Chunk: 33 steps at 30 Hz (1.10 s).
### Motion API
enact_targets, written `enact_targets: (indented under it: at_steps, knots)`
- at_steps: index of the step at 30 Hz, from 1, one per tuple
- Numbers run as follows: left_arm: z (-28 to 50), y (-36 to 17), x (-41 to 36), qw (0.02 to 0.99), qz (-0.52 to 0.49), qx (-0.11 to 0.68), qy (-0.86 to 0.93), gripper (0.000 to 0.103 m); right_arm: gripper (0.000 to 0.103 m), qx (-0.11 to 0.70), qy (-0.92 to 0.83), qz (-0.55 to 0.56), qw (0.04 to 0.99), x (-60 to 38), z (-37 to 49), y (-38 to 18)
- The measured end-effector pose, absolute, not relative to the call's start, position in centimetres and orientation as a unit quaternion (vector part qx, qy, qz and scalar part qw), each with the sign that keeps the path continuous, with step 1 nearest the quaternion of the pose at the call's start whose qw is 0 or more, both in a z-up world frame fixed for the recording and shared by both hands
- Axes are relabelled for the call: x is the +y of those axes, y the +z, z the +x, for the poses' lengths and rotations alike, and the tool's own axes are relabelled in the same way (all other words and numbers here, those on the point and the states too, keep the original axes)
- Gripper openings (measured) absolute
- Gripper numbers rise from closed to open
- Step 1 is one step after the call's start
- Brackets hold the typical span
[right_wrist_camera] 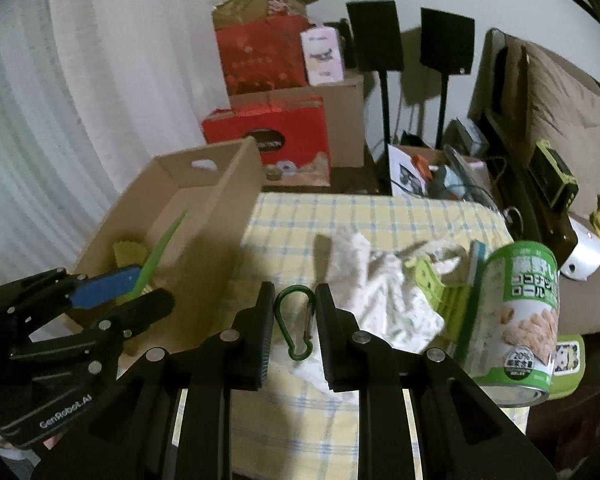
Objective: Organize objects
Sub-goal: 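Carry the paddle and carabiner with both grippers over the box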
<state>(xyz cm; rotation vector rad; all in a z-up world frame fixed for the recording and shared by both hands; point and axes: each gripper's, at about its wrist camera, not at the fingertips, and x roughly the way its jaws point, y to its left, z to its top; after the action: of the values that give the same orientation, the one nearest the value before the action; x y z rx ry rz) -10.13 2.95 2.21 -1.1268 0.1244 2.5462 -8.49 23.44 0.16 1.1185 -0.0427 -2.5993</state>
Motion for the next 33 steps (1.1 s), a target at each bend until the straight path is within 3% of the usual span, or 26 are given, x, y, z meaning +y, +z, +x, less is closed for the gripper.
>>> enact_targets:
  at_steps: [19,33]
  knots:
    - [-9.9,3.5,-4.8,0.1,-0.379,0.015,0.92,0.031,0.02,0.009,-0.906,0.373,0.2,15.8,-7.8,1.5]
    - [-10.1,0.9,-7.6,0.072,-0.401,0.011,0.913,0.031,0.02,0.007,-0.891,0.391,0.232,11.6,-8.3,-0.4]
